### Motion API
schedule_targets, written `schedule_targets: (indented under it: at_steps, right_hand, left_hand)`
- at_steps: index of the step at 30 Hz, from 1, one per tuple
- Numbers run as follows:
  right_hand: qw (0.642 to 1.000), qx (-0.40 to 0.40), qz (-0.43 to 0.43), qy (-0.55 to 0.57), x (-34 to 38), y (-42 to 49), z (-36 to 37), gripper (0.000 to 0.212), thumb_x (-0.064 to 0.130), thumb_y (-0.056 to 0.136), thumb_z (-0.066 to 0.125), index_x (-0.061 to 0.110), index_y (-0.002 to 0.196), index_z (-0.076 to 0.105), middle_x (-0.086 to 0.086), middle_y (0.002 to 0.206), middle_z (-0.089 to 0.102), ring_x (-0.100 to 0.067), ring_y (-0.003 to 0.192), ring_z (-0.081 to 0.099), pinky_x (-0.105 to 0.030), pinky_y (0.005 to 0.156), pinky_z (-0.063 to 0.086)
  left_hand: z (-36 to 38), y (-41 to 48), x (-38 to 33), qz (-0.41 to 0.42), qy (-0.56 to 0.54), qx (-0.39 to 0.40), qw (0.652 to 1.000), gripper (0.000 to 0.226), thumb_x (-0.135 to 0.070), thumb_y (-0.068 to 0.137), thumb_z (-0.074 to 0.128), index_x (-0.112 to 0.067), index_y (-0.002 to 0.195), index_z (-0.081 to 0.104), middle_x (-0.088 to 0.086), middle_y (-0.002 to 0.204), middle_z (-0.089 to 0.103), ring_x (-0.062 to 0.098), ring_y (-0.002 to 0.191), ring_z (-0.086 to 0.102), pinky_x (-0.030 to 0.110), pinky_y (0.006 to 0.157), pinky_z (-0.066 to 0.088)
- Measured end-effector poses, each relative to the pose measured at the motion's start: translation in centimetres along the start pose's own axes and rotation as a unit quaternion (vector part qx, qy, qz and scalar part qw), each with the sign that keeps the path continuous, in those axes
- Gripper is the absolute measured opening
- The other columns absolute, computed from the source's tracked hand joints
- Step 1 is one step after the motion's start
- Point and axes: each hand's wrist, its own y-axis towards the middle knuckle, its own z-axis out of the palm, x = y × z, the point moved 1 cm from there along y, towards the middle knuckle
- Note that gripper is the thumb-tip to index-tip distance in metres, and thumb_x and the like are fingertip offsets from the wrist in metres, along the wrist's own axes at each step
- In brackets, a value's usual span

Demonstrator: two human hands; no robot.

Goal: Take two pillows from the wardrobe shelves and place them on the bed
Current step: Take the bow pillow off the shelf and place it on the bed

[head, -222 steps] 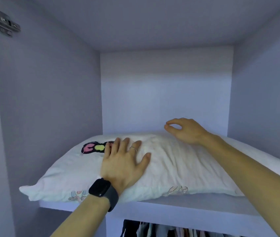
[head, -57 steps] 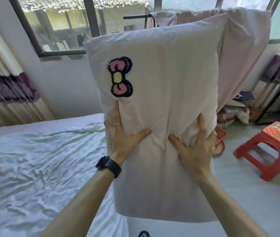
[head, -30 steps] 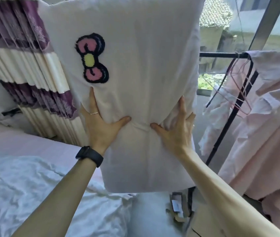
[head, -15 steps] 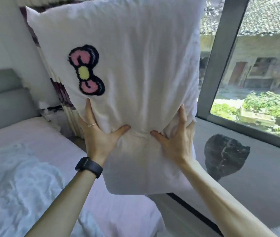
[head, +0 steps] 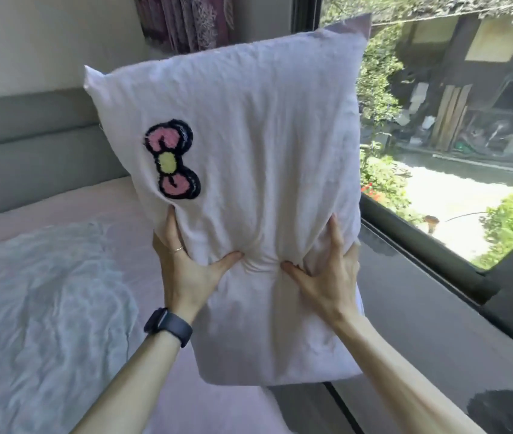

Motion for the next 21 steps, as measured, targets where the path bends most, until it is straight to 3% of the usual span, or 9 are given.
schedule_targets:
  at_steps: [3,6,9,11,16,21]
  right_hand:
    - [0.998,0.057,-0.009,0.011,-2.4,4.3,2.4,0.121,0.065,0.062,0.077,0.061,0.151,-0.005,-0.026,0.141,0.033,-0.045,0.128,0.041,-0.062,0.102,0.041]
    - [0.994,0.110,-0.028,0.012,-3.8,7.9,4.9,0.120,0.068,0.061,0.074,0.055,0.155,0.000,-0.025,0.143,0.034,-0.045,0.127,0.042,-0.057,0.102,0.040]
    - [0.984,0.166,-0.056,0.006,-4.2,10.9,8.1,0.120,0.066,0.062,0.077,0.049,0.156,0.005,-0.026,0.144,0.035,-0.045,0.126,0.043,-0.056,0.102,0.040]
    - [0.976,0.208,-0.072,0.009,-3.8,12.6,10.7,0.121,0.062,0.063,0.080,0.050,0.156,0.004,-0.026,0.147,0.033,-0.044,0.128,0.041,-0.056,0.106,0.037]
    - [0.948,0.298,-0.108,0.024,-1.8,16.0,18.2,0.123,0.054,0.066,0.084,0.053,0.154,-0.002,-0.018,0.154,0.024,-0.037,0.136,0.032,-0.052,0.112,0.025]
    - [0.924,0.355,-0.135,0.034,1.4,19.6,27.9,0.122,0.056,0.068,0.081,0.055,0.152,-0.007,-0.018,0.150,0.029,-0.036,0.134,0.032,-0.054,0.111,0.025]
  left_hand:
    - [2.6,1.0,1.4,-0.060,0.040,-0.034,0.997,0.134,-0.074,0.046,0.086,-0.050,0.154,0.012,0.004,0.153,0.026,0.015,0.145,0.021,0.029,0.106,0.030]
    - [4.0,1.8,3.0,-0.086,0.079,-0.070,0.991,0.133,-0.076,0.046,0.085,-0.052,0.154,0.010,-0.004,0.154,0.024,0.007,0.143,0.020,0.031,0.107,0.029]
    - [4.3,2.5,5.0,-0.138,0.103,-0.111,0.979,0.135,-0.076,0.043,0.086,-0.056,0.153,0.010,0.001,0.151,0.027,0.021,0.145,0.026,0.037,0.109,0.033]
    - [4.0,3.3,6.4,-0.161,0.120,-0.134,0.970,0.136,-0.079,0.042,0.084,-0.054,0.153,0.010,0.007,0.152,0.029,0.022,0.144,0.027,0.035,0.108,0.032]
    - [2.2,5.9,10.3,-0.214,0.160,-0.185,0.946,0.134,-0.061,0.046,0.092,-0.050,0.153,0.012,0.014,0.153,0.028,0.019,0.141,0.024,0.031,0.109,0.026]
    - [-1.0,11.0,15.8,-0.248,0.176,-0.235,0.923,0.136,-0.070,0.040,0.089,-0.054,0.151,0.012,0.012,0.153,0.031,0.024,0.140,0.030,0.034,0.107,0.032]
